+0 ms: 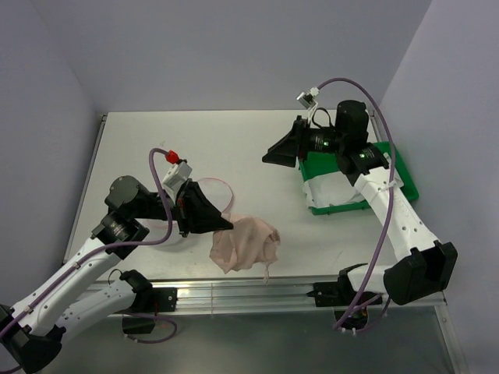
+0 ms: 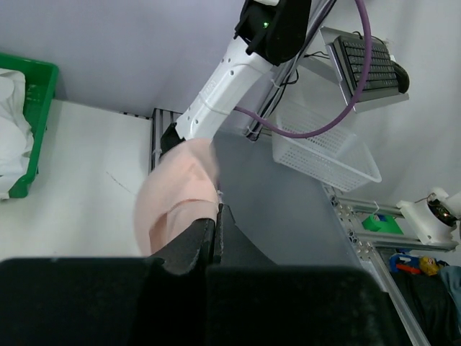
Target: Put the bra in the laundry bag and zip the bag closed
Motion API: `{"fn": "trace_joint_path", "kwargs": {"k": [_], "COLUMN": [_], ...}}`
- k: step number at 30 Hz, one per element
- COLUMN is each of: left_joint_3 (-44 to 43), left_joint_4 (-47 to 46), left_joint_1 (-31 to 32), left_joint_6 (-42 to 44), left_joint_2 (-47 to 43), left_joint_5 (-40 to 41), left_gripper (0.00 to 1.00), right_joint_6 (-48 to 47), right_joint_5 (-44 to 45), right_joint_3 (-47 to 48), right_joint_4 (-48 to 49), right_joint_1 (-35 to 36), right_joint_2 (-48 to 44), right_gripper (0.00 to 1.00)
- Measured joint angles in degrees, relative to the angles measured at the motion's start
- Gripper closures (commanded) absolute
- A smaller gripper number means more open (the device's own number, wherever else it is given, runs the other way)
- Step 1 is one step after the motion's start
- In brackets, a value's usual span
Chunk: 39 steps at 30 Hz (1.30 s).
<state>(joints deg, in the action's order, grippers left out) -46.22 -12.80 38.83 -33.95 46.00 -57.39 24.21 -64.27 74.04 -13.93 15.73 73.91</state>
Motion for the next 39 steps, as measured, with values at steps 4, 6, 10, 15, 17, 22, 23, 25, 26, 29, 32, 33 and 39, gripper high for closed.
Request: {"fn": "trace_joint_path", "kwargs": {"k": [4,6,10,15,17,22,23,25,26,29,32,33,39], "left_joint_3": [-0.3,-1.1,-2.7,-4.1,-4.1,-4.1,-4.1,-4.1,-4.1,-4.1,-4.4,-4.6,-5.9], "left_joint_4": [-0.1,0.3,2.7,5.3,5.9,6.0,6.0,6.0,6.0,6.8,8.2,8.9,11.9], "left_joint_1": [0.0,0.0,0.0,0.0,0.0,0.0,0.0,0.0,0.0,0.0,0.0,0.0,0.0], "left_joint_6": [0.0,0.3,2.2,4.4,4.7,4.8,4.8,4.8,4.8,5.6,7.0,7.5,10.4], "left_joint_2": [0.4,1.1,2.5,3.7,3.8,3.8,3.9,4.2,4.3,4.5,4.5,4.5,4.4], "left_joint_5": [-0.9,-1.0,-0.7,1.7,2.9,4.0,4.2,4.6,4.8,6.1,7.8,8.2,10.8], "left_gripper": [1.0,1.0,1.0,1.0,1.0,1.0,1.0,1.0,1.0,1.0,1.0,1.0,1.0], "right_joint_6": [1.8,1.7,-6.0,-15.4,-16.5,-19.4,-19.9,-20.8,-21.3,-22.9,-23.3,-23.3,-21.4], "right_joint_5": [1.5,1.1,3.3,8.2,9.7,15.1,16.0,17.4,18.3,20.5,21.8,22.2,25.0], "right_joint_3": [-6.6,-11.2,-17.3,-18.1,-18.9,-19.5,-19.8,-20.0,-20.0,-20.1,-20.4,-20.5,-20.7], "right_joint_4": [8.3,12.4,15.1,15.3,15.6,14.3,13.8,11.9,11.1,7.8,6.3,6.0,5.6], "right_joint_1": [-0.5,0.2,7.5,17.5,17.6,19.8,20.7,22.2,22.9,25.6,27.0,27.3,27.9], "right_joint_2": [-4.4,-8.3,-17.6,-24.1,-25.5,-25.1,-24.5,-23.0,-22.4,-20.5,-20.2,-20.2,-18.3], "right_gripper": [0.11,0.01,0.0,0.0,0.0,0.0,0.0,0.0,0.0,0.0,0.0,0.0,0.33]}}
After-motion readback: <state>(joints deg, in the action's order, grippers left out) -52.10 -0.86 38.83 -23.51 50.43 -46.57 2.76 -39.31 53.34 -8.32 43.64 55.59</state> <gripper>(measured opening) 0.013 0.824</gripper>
